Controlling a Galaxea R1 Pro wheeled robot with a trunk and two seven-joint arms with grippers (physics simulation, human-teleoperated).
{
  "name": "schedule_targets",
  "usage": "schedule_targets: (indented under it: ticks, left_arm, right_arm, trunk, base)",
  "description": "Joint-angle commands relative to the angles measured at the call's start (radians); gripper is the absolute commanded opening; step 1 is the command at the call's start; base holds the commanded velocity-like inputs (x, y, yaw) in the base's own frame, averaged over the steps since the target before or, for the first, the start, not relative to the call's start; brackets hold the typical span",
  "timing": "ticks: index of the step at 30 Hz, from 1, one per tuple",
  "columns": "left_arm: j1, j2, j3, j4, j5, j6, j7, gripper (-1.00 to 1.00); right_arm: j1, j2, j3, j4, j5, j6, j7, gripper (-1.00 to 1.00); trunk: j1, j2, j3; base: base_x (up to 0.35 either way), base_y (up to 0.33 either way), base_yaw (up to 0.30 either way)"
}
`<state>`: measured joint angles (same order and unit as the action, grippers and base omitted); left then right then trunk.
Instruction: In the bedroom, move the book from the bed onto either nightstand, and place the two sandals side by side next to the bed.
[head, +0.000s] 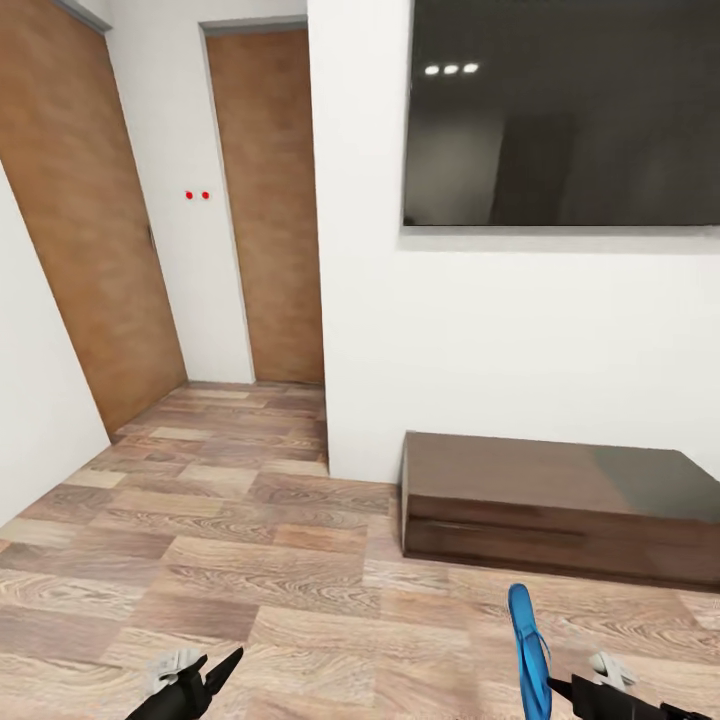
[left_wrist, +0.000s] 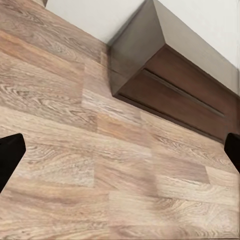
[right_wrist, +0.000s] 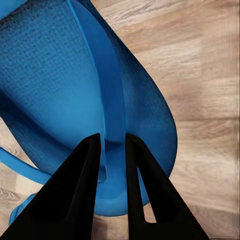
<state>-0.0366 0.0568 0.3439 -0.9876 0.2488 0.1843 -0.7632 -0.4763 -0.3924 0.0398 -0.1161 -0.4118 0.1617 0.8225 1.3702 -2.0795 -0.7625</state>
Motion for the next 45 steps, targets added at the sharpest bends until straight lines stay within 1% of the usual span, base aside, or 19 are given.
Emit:
schedule_targets:
  ticks: [1,39,45]
  left_arm:
    - [0.0,0.0,0.001,0.0,0.009,0.01,-0.004,1.0]
    - [0.0,0.0,0.001,0.0,0.01,0.01,-0.006,1.0]
    - [0.0,0.0,0.001,0.0,0.009,0.01,-0.003,1.0]
  right_arm:
    - [-0.001,0.0,0.002,0.0,-0.012,0.01,0.001,-1.0]
    - [-0.001,0.0,0.002,0.0,-0.013,0.01,0.001,-1.0]
    - [-0.001,0.0,0.002,0.0,-0.013,0.01,0.001,-1.0]
  trunk:
    - [0.0,0.0,-0.001]
    - [0.0,0.0,-0.001]
    - [0.0,0.0,-0.001]
  base:
    - [0.0,0.0,-0.282]
    - [0.0,0.0,-0.282]
    - [0.193,0.0,-0.14]
